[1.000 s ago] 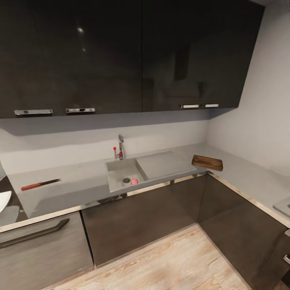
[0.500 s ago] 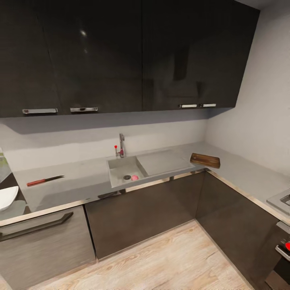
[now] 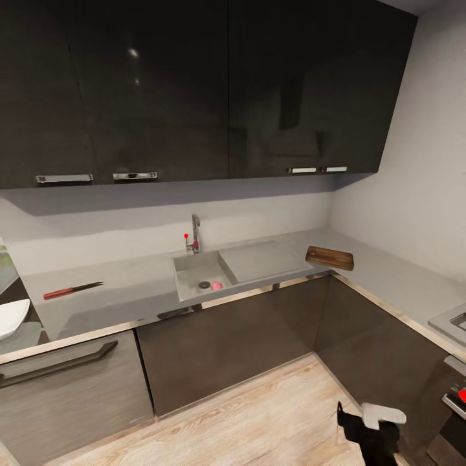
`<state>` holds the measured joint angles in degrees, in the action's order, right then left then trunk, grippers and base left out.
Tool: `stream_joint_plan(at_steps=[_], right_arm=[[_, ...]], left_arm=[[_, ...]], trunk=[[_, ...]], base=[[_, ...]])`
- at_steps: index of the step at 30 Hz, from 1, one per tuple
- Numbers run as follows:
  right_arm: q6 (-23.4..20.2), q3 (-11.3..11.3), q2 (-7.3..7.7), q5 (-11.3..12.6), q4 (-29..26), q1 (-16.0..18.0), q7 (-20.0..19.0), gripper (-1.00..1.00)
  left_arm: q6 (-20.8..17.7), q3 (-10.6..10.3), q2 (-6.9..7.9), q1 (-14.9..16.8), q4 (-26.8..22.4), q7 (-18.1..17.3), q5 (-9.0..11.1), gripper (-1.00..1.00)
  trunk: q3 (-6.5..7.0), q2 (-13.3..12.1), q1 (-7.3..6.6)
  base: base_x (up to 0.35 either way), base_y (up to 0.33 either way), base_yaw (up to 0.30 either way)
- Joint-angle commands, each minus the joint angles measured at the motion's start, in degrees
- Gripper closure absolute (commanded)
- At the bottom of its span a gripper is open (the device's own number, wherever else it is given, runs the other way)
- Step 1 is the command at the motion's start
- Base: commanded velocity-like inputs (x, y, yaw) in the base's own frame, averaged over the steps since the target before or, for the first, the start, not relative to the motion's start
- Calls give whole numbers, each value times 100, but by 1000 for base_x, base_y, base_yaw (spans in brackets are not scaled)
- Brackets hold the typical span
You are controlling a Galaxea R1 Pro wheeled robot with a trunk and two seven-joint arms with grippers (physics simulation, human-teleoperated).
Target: In the kitchen, take the Vidalia onion out of the sink, dice it on the chopping board with the paring knife, put the diced onion into the bowl on the countertop, then place both the paring knife and the chopping board into the sink.
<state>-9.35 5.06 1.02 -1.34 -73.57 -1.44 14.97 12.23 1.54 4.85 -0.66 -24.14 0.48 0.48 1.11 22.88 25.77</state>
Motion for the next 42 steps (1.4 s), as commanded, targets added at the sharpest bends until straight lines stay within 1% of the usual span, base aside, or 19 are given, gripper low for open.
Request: stream_joint_plan(at_steps=[1,3,5,7,8,10,11,14,19,23,26,27,29,30,31,33,35,39,42], right_arm=[[-249,-5,6,-47,-343,67,34,-100],[-848,-5,43,-209,-737,341,64,-100],[-1894,-5,224,-580,-1033,1053,98,-100],[-2396,-5,316,-712,-1103,1500,100,-100],[-2837,-5,375,-798,-1147,2031,101,-100],[-3203,-5,411,-830,-1156,2582,91,-100],[-3293,-5,419,-834,-1153,2704,88,-100],[-3886,-5,600,-836,-1127,3409,62,-100],[-4270,-5,683,-834,-1118,3980,8,-100],[-4596,-5,705,-833,-967,4805,-3,-100],[-4677,-5,727,-838,247,6211,3,-100],[-4680,-5,746,-839,526,6451,0,-100],[-4673,-5,938,-829,1824,7436,-14,-100],[-4637,-5,1128,-804,2847,8152,-41,-100],[-4621,-5,1181,-792,3167,8371,-63,-100],[-4456,-7,1354,-751,4464,9301,-396,-100],[-4412,-19,1382,-747,4721,9486,-741,-100],[-4371,-152,1458,-857,4961,9654,-1986,-100],[-4365,-278,1505,-1059,5015,9672,-2355,-100]], left_arm=[[8,5,-1,-4,2,5,5,-100],[8,4,-1,-4,17,5,4,-100],[8,4,-3,-4,32,5,4,-100],[8,4,-21,-4,36,3,4,-100],[8,4,-65,-4,48,0,1,-100],[8,4,-94,-4,78,-2,-2,-100],[8,4,-99,-4,85,-2,-3,-100],[8,4,-112,-4,106,-4,-4,-100],[8,4,-115,-4,128,-4,-4,-100],[8,4,-116,-4,139,-4,-5,-100],[8,4,-116,-4,145,-4,-5,-100],[8,4,-118,-4,145,-4,-5,-100],[8,4,-117,-4,146,-4,-5,-100],[8,4,-116,-4,146,-4,-5,-100],[8,4,-116,-4,147,-4,-5,-100],[8,4,-116,-4,147,-4,-6,-100],[6,3,-116,-4,147,-4,-10,-100],[0,-3,-118,-4,152,-4,-20,-100],[-1,-4,-122,-4,258,-4,-22,-100]], trunk=[[0,4,1],[0,4,1],[0,4,1],[0,4,1],[0,4,1],[0,4,1],[0,4,1],[0,4,1],[0,4,1],[0,4,1],[0,4,1],[0,4,1],[0,4,1],[0,4,1],[0,4,1],[0,4,1],[0,4,1],[0,4,1],[0,4,1]], base=[[0,0,0],[0,0,0],[0,0,0],[0,0,0],[0,0,0],[0,0,0],[0,0,0],[0,0,0],[0,0,0],[0,0,0],[0,0,0],[0,0,0],[0,0,0],[0,0,0],[0,0,0],[0,0,0],[0,0,0],[10,-76,0],[79,-138,0]])
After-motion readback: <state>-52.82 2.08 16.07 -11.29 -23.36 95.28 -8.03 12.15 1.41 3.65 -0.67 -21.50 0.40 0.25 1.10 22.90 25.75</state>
